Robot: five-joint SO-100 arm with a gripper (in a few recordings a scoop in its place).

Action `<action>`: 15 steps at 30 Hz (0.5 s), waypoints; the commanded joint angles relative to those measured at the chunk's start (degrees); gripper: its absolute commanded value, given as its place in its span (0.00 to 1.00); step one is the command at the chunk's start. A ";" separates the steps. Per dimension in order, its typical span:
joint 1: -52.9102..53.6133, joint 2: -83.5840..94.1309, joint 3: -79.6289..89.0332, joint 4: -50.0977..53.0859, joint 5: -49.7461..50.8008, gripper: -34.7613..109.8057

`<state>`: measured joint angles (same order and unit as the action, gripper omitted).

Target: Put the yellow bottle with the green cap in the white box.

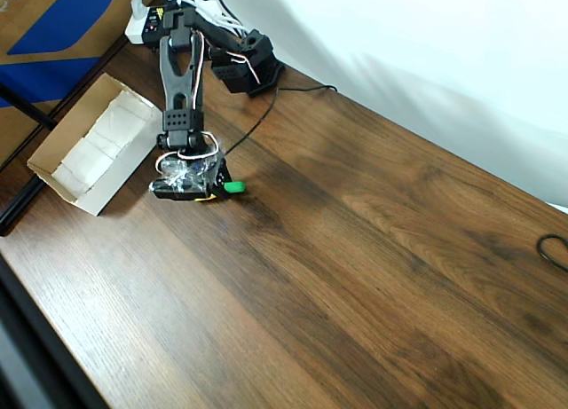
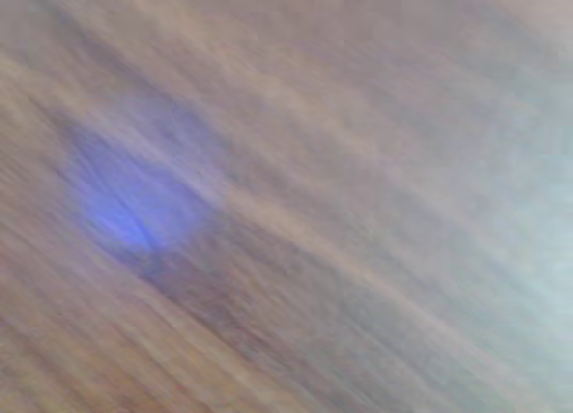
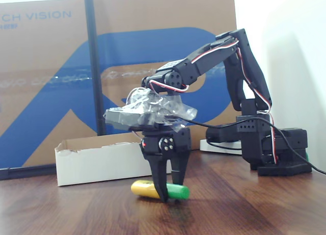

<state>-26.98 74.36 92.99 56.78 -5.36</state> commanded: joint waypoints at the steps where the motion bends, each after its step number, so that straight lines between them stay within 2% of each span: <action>1: 0.70 9.40 -2.02 1.49 0.35 0.24; 9: 4.48 21.88 -0.70 4.75 2.90 0.24; 15: 11.34 31.55 2.90 4.66 4.48 0.24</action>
<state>-18.11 98.79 96.06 61.00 -1.05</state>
